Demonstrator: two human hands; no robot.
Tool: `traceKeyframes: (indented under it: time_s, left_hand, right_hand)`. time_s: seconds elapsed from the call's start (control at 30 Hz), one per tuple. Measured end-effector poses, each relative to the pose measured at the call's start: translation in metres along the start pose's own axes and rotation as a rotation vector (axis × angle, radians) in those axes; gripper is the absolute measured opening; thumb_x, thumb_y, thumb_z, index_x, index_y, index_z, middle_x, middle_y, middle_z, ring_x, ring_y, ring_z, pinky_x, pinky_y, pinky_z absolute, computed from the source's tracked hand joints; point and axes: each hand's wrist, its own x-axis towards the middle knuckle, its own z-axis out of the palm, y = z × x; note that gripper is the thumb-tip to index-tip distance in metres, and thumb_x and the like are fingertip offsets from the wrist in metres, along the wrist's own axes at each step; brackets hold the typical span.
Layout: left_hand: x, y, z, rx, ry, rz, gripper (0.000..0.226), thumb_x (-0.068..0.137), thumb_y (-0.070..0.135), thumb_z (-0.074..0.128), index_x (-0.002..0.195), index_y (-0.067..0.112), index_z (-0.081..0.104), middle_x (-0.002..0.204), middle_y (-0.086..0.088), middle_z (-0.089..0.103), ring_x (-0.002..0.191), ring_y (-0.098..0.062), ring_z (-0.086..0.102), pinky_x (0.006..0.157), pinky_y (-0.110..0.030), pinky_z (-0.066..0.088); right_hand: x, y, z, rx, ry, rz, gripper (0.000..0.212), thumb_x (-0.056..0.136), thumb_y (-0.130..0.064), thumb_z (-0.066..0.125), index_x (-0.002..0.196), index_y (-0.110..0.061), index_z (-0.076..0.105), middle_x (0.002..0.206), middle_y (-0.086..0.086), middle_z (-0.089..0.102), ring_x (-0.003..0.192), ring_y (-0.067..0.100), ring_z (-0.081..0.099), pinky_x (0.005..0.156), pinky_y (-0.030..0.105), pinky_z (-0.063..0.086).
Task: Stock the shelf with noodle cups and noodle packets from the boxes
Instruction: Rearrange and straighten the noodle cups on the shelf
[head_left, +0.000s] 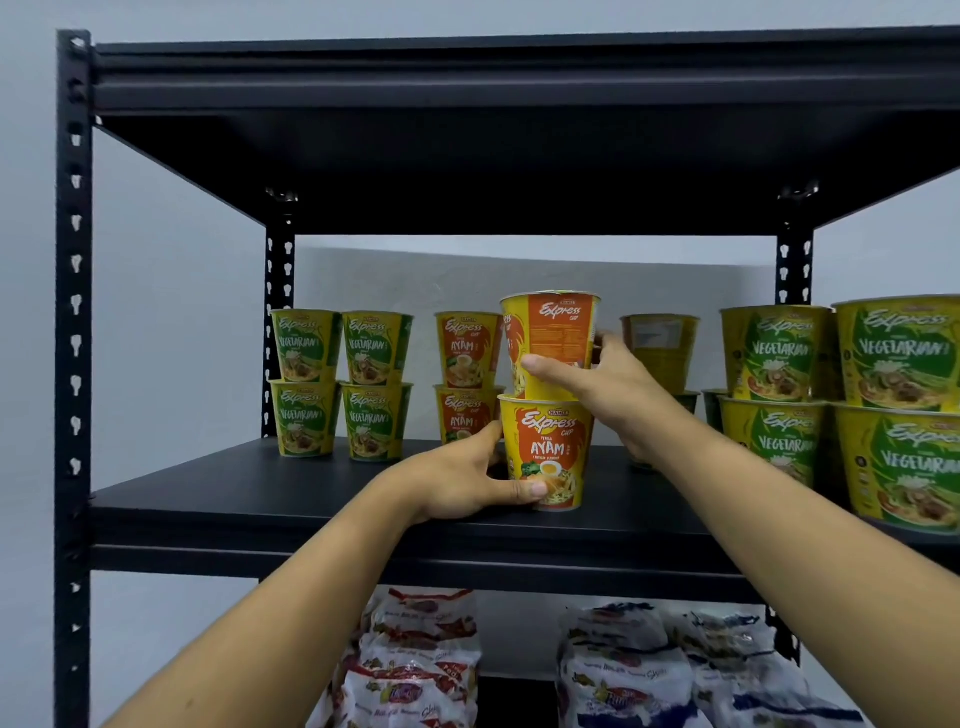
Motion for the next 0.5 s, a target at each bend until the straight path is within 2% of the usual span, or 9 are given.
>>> traceKeyframes:
  time_s: [0.07, 0.13, 0.2, 0.27, 0.33, 0.4, 0.5]
  left_hand:
    - [0.0003, -0.0004, -0.0002, 0.005, 0.001, 0.000, 0.090, 0.086, 0.054, 0.077, 0.156, 0.038, 0.024, 0.154, 0.008, 0.048, 0.140, -0.013, 0.044, 0.117, -0.038, 0.035]
    - [0.0008, -0.0012, -0.0006, -0.001, 0.004, -0.001, 0.092, 0.084, 0.055, 0.078, 0.156, 0.038, 0.024, 0.154, 0.008, 0.048, 0.140, -0.013, 0.045, 0.119, -0.041, 0.035]
    - [0.0014, -0.0019, -0.0013, -0.003, -0.001, 0.001, 0.093, 0.083, 0.057, 0.078, 0.156, 0.039, 0.024, 0.154, 0.008, 0.048, 0.140, -0.013, 0.045, 0.120, -0.044, 0.035]
    - [0.0017, -0.0027, -0.0013, -0.007, -0.007, 0.003, 0.094, 0.082, 0.057, 0.079, 0.156, 0.040, 0.024, 0.153, 0.008, 0.049, 0.140, -0.013, 0.045, 0.120, -0.044, 0.035]
    - [0.0011, -0.0020, -0.0013, -0.010, -0.010, 0.002, 0.092, 0.083, 0.056, 0.079, 0.156, 0.039, 0.024, 0.152, 0.008, 0.049, 0.139, -0.012, 0.046, 0.119, -0.042, 0.035]
    - [0.0006, -0.0008, -0.0012, -0.009, -0.007, 0.001, 0.090, 0.085, 0.054, 0.078, 0.156, 0.038, 0.025, 0.152, 0.008, 0.050, 0.138, -0.012, 0.047, 0.116, -0.037, 0.036]
    - [0.0006, -0.0005, -0.0013, -0.009, -0.006, -0.004, 0.090, 0.084, 0.055, 0.078, 0.155, 0.038, 0.026, 0.151, 0.008, 0.050, 0.138, -0.012, 0.046, 0.118, -0.040, 0.036]
  right_hand:
    - [0.0006, 0.0015, -0.0019, 0.073, -0.008, 0.016, 0.067, 0.082, -0.046, 0.080, 0.133, -0.029, 0.042, 0.115, -0.010, 0.062, 0.100, 0.010, 0.062, 0.082, 0.032, 0.049]
    - [0.0016, 0.0019, -0.0038, 0.178, -0.025, 0.047, 0.062, 0.087, -0.040, 0.075, 0.138, -0.024, 0.045, 0.124, -0.001, 0.066, 0.105, 0.016, 0.065, 0.090, 0.037, 0.052]
    - [0.0022, 0.0022, -0.0039, 0.180, -0.042, 0.037, 0.071, 0.084, -0.047, 0.077, 0.142, -0.024, 0.043, 0.129, -0.001, 0.065, 0.109, 0.017, 0.065, 0.093, 0.038, 0.051]
    - [0.0020, 0.0028, -0.0013, 0.094, -0.025, 0.014, 0.087, 0.076, -0.055, 0.082, 0.145, -0.027, 0.037, 0.129, -0.005, 0.061, 0.110, 0.015, 0.062, 0.089, 0.036, 0.050]
    - [0.0012, 0.0041, 0.0004, 0.047, 0.003, 0.013, 0.095, 0.072, -0.055, 0.084, 0.147, -0.028, 0.033, 0.128, -0.006, 0.057, 0.109, 0.015, 0.060, 0.088, 0.036, 0.050]
    - [0.0019, 0.0056, -0.0005, 0.105, -0.002, 0.021, 0.088, 0.076, -0.049, 0.084, 0.146, -0.027, 0.035, 0.130, -0.004, 0.060, 0.110, 0.016, 0.062, 0.095, 0.040, 0.051]
    - [0.0011, 0.0058, -0.0023, 0.171, -0.036, 0.038, 0.073, 0.081, -0.044, 0.080, 0.140, -0.027, 0.041, 0.127, -0.001, 0.063, 0.112, 0.019, 0.064, 0.103, 0.047, 0.051]
